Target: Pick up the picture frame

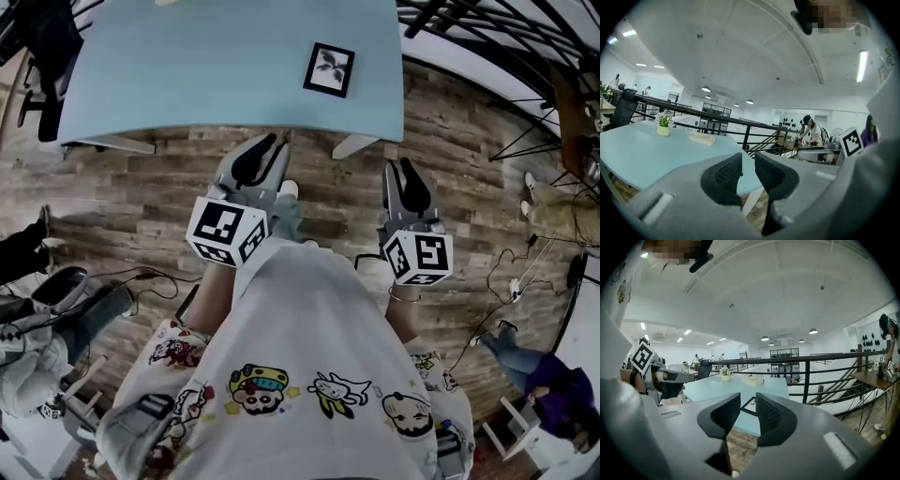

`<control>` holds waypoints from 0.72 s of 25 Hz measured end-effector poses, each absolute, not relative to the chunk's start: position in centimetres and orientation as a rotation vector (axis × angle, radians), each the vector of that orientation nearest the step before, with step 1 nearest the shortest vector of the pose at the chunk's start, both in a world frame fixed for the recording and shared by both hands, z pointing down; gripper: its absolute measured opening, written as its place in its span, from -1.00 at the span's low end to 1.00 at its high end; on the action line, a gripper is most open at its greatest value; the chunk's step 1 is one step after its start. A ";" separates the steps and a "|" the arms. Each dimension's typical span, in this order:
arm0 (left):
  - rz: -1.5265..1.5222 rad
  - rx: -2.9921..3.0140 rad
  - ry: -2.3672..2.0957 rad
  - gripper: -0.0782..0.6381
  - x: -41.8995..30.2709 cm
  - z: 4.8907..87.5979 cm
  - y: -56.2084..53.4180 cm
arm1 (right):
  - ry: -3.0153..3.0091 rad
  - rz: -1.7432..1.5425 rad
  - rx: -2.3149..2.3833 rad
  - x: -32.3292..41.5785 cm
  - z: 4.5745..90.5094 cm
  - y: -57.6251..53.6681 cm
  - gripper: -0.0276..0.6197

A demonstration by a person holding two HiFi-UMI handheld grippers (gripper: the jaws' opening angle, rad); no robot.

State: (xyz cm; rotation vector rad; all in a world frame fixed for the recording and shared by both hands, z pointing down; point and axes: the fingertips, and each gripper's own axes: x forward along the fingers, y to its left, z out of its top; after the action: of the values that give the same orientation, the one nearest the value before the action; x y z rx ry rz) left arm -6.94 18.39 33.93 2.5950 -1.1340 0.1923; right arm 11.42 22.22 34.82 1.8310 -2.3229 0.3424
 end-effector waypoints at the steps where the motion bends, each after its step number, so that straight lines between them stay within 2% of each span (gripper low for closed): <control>1: 0.194 2.598 -1.130 -0.57 -7.2 33.9 17.3 | -2.324 0.344 1.831 11.1 34.8 21.1 -0.55; 9: 0.207 2.611 -1.099 -0.51 -9.1 33.9 10.3 | -2.311 0.348 1.848 9.5 34.2 14.3 -0.43; 18: 0.227 2.597 -1.036 -0.41 -11.0 35.4 6.8 | -2.284 0.392 1.861 6.8 35.1 11.0 -0.40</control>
State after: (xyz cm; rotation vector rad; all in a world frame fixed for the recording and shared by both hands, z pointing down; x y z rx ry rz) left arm -11.04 6.81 35.40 2.5973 -1.0363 0.2268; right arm 6.84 10.96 35.12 1.8610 -2.2837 0.3915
